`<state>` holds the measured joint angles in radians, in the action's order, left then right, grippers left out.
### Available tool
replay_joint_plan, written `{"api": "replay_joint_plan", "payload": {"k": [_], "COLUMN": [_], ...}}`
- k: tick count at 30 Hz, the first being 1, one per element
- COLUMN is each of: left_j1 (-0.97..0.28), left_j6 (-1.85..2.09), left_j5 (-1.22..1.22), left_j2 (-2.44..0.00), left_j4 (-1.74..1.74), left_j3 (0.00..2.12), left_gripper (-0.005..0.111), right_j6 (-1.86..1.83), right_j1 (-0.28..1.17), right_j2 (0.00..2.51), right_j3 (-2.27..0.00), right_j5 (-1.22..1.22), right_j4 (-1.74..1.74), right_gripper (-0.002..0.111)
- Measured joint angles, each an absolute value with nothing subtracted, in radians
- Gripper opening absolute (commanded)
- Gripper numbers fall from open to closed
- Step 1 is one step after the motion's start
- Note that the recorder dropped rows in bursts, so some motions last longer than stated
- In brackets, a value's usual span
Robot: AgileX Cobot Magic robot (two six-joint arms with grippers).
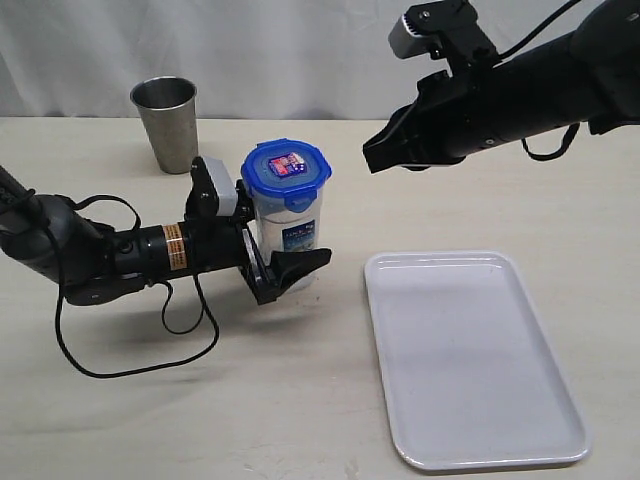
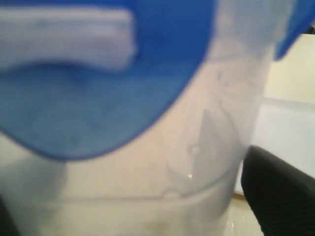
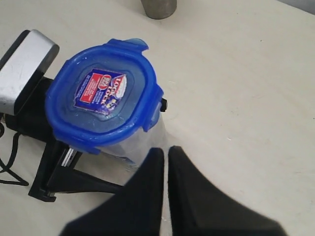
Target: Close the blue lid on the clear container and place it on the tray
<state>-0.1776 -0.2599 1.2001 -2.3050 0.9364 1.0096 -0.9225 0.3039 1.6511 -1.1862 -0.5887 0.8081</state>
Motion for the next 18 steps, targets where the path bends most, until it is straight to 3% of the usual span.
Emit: {"api": "replay_joint_plan", "payload": {"k": [4,6,9,13,15,18], "left_j1": [-0.178,-0.178,-0.178,-0.178,-0.178,-0.178], "left_j6": [-0.26,-0.26,-0.238,-0.219,-0.208,-0.188], "left_j5": [1.205,1.205,1.205,1.205,1.205,1.205], "left_j2": [-2.305,-2.305,-2.305,-2.305,-2.305,-2.305], "left_j4": [0.936,0.936,0.936,0.949,0.945,0.934], "left_j3": [1.01,1.01,1.01,1.01,1.01,1.01], "left_gripper": [0.09,0.09,0.09,0.089,0.075,0.042], "right_j6": [-0.965,-1.022,-1.163,-1.096,-0.947,-0.86], "right_j1": [0.304,0.304,0.323,0.416,0.455,0.466], "right_j2": [1.651,1.651,1.678,1.757,1.803,1.839], "right_j3": [-1.211,-1.274,-1.437,-1.552,-1.599,-1.623], "right_j5": [-0.603,-0.64,-0.773,-0.8,-0.806,-0.809], "right_j4": [0.81,0.826,0.853,0.604,0.413,0.285], "right_gripper": [0.005,0.023,0.04,0.042,0.042,0.042]}}
